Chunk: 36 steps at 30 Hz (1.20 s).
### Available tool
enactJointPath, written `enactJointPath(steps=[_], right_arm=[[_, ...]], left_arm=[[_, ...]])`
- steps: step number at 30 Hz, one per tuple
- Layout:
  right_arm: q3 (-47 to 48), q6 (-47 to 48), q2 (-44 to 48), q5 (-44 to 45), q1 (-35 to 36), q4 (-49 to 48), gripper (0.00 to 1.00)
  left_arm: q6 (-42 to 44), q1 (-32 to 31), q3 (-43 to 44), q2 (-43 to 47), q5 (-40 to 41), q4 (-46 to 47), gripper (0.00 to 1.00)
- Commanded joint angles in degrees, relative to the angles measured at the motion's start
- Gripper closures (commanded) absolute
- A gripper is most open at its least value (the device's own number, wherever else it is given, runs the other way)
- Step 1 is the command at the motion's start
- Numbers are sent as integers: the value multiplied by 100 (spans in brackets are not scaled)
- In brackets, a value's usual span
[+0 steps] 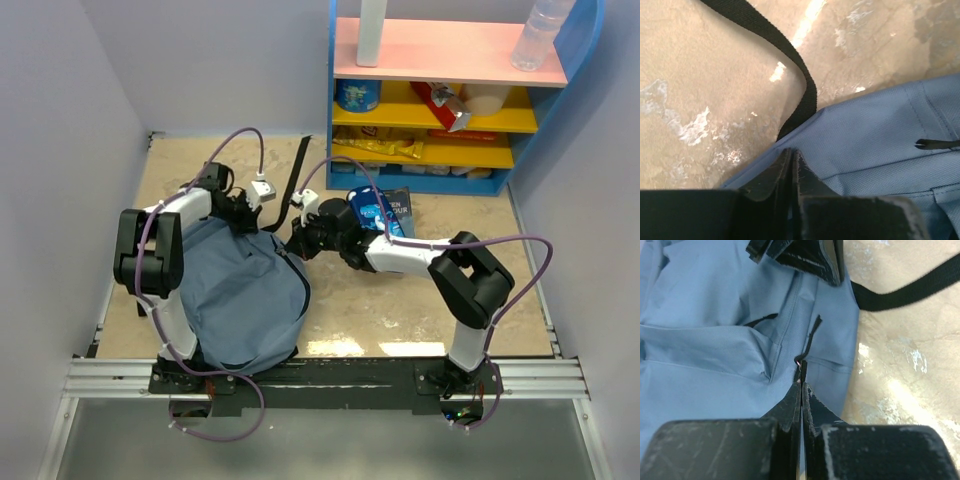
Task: Pack the student bag
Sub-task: Unzip the student bag at the center of the board.
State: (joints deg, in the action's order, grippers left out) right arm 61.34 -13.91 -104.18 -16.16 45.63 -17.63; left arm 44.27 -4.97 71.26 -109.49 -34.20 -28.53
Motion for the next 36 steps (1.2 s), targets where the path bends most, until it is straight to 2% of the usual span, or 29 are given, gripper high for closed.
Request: enactJointPath(steps=[1, 8, 19, 23, 26, 29, 31, 34, 35, 36], right_arm=[[-166, 46, 381, 96, -106, -109, 100], [-430, 73, 688, 245, -168, -74, 100], [-158, 231, 618, 588, -203, 312, 100], [-9, 301, 618, 798, -203, 453, 100], [36, 310, 653, 843, -221, 480, 100], [193, 266, 557, 782, -221, 462, 100], [325, 196, 408, 720, -221, 444, 100], [633, 73, 92, 457, -221, 322, 100], [807, 47, 21, 430, -221, 287, 100], [879, 12, -32, 378, -221, 251, 96]], left_arm=[[-147, 268, -165, 68, 765, 296, 94], [-59, 787, -288, 112, 915, 392, 97], [-32, 1543, -201, 139, 1169, 524, 100], [-173, 2068, -166, 218, 1389, 761, 100], [-287, 2464, 45, 218, 1179, 736, 100], [-366, 2554, 247, 358, 670, 411, 100], [-332, 2519, 274, 639, -30, 33, 98], [-253, 2160, 222, 947, -263, -327, 91], [-218, 1950, 204, 1008, -298, -415, 87], [-252, 1878, 169, 1157, -368, -503, 79]])
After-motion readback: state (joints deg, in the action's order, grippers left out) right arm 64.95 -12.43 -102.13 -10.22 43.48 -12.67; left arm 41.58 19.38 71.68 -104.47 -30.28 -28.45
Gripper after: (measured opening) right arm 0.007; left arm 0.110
